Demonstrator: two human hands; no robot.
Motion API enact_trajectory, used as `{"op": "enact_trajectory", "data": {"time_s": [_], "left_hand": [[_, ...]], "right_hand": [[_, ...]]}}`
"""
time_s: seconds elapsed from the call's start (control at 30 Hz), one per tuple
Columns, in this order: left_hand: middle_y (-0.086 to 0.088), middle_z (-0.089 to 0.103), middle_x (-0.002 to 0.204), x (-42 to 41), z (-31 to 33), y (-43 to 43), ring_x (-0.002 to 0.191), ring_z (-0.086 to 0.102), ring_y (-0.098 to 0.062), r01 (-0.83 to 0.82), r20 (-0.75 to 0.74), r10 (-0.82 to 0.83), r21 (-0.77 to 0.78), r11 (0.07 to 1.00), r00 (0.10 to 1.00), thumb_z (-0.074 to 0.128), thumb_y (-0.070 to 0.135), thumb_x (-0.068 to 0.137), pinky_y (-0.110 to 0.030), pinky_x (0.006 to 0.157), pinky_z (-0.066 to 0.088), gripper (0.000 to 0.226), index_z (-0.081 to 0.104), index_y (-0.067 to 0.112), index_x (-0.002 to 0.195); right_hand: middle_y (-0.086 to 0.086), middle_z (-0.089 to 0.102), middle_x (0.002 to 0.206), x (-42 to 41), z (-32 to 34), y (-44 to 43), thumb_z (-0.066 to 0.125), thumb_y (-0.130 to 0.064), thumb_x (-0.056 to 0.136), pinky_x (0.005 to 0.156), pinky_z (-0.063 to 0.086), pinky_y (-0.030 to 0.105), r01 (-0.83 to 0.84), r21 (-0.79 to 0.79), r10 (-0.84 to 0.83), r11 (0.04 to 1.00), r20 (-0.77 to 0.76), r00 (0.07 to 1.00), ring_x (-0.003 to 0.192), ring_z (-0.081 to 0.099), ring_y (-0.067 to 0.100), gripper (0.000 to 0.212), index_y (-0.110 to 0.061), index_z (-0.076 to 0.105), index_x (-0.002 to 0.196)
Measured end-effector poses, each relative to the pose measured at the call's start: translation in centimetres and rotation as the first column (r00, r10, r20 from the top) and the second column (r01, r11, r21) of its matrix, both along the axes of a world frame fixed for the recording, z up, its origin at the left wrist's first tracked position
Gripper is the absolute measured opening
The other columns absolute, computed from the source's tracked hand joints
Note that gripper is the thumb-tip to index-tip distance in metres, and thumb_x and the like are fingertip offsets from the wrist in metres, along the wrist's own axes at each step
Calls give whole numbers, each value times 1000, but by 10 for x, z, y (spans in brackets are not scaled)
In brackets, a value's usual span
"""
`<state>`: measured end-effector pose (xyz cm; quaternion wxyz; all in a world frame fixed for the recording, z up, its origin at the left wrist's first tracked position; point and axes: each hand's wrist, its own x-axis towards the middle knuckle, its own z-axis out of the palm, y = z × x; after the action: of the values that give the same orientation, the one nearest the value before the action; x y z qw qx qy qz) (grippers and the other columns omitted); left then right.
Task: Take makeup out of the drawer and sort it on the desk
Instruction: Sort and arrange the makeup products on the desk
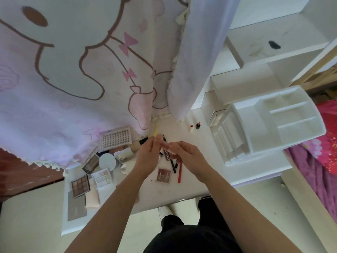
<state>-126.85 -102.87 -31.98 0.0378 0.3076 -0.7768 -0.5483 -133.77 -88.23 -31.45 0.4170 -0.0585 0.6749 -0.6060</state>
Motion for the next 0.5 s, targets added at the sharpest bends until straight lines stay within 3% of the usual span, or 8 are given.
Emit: {"op": "enact_trajectory", "data": {"time_s": [0.1, 0.27, 0.4, 0.5], "left_hand": [[7, 69, 80, 1, 11, 6, 77, 62, -9, -18, -35, 18, -12, 1000, 999, 37, 45, 103, -34, 78, 50, 43, 66, 20, 83], [14, 69, 74, 1, 25, 13, 71, 60, 2, -53, -87, 57, 44, 998, 995, 40, 38, 105, -29, 79, 48, 42, 67, 17, 81], [12, 57, 60, 4, 27, 16, 60, 51, -6, -149, -50, 157, 139, 979, 986, 45, 48, 101, -31, 68, 44, 48, 70, 11, 84], [15, 47, 50, 9, 28, 15, 54, 42, -7, -185, -52, 201, 225, 957, 978, 47, 46, 101, -31, 64, 37, 46, 70, 19, 70]], "right_hand": [[3, 71, 79, 9, 9, -3, 47, -50, 102, 62, 48, 21, -19, 21, 18, 1000, 53, 998, 69, 64, 12, 44, -15, 71, 114], [7, 73, 78, 19, 20, -2, 57, -42, 99, 67, 51, 24, 136, -53, -132, 989, 83, 988, 69, 64, 15, 37, -10, 73, 109], [9, 76, 84, 25, 21, -2, 69, -37, 92, 76, 58, 30, 201, -68, -206, 977, -69, 976, 77, 71, 23, 18, -25, 75, 106], [14, 75, 91, 26, 21, 0, 76, -39, 86, 86, 58, 40, 174, -45, -179, 984, -171, 969, 90, 71, 33, 16, -37, 73, 102]]}}
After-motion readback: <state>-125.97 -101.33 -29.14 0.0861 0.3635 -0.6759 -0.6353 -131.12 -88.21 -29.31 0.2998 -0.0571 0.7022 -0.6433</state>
